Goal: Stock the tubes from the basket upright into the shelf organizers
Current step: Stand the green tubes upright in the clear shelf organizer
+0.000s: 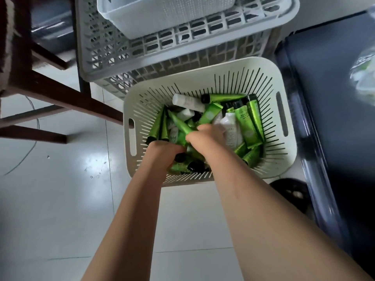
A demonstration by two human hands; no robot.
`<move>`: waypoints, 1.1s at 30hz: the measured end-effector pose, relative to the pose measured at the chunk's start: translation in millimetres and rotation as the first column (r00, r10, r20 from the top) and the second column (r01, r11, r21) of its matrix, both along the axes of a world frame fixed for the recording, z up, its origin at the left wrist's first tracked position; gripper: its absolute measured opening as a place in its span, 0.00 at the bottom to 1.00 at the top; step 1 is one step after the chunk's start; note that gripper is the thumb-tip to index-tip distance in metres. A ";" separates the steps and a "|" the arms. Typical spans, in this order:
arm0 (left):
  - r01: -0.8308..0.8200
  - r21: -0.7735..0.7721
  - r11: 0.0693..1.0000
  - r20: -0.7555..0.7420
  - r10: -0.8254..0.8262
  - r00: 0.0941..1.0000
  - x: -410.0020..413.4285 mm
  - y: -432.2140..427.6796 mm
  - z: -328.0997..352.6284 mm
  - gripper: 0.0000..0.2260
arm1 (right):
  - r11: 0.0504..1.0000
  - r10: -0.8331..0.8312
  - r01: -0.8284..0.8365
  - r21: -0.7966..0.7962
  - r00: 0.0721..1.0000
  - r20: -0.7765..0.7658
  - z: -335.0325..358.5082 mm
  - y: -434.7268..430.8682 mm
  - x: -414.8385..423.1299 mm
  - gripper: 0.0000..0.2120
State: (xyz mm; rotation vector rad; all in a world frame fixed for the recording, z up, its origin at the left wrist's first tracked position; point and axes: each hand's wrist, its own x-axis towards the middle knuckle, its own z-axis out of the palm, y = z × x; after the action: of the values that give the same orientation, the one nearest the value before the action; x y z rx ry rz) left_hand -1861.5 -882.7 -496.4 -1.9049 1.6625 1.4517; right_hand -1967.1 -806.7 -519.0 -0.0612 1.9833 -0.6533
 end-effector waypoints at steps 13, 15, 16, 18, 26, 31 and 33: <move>-0.167 0.103 0.981 -0.566 0.196 0.801 12.2 18.3 110.5 0.06 | 0.751 -0.326 0.491 -0.442 0.857 0.399 104.7 36.3 14.6 0.08; -0.101 0.124 0.987 -0.658 0.157 0.737 10.5 31.6 136.6 0.13 | 0.730 -0.381 0.491 -0.475 0.870 0.314 133.0 46.1 22.1 0.07; -0.079 0.127 0.989 -0.694 0.145 0.705 9.3 38.5 150.6 0.15 | 0.713 -0.403 0.493 -0.498 0.870 0.283 148.7 53.2 27.1 0.08; -0.054 0.108 0.993 -0.763 0.117 0.635 5.7 50.7 173.9 0.15 | 0.696 -0.443 0.481 -0.533 0.872 0.208 172.2 71.0 31.7 0.10; 0.176 -0.005 0.984 -0.925 -0.072 0.372 -2.4 137.5 289.6 0.17 | 0.509 -0.719 0.437 -0.741 0.689 -0.087 294.0 176.9 45.1 0.14; 0.386 -0.116 0.915 -0.968 -0.191 0.164 -6.3 212.7 354.4 0.17 | 0.359 -0.804 0.324 -0.875 0.583 -0.114 360.4 264.8 69.0 0.19; 0.487 -0.164 0.858 -0.969 -0.232 0.084 -4.5 247.4 375.3 0.17 | 0.321 -0.844 0.284 -0.903 0.518 -0.137 380.1 307.5 82.1 0.20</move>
State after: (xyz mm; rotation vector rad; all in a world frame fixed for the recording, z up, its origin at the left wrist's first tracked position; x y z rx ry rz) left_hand -1866.0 -635.3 -121.2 -0.0349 1.9791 2.6610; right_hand -1884.9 -499.2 -138.8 -0.0581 2.0755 -2.3450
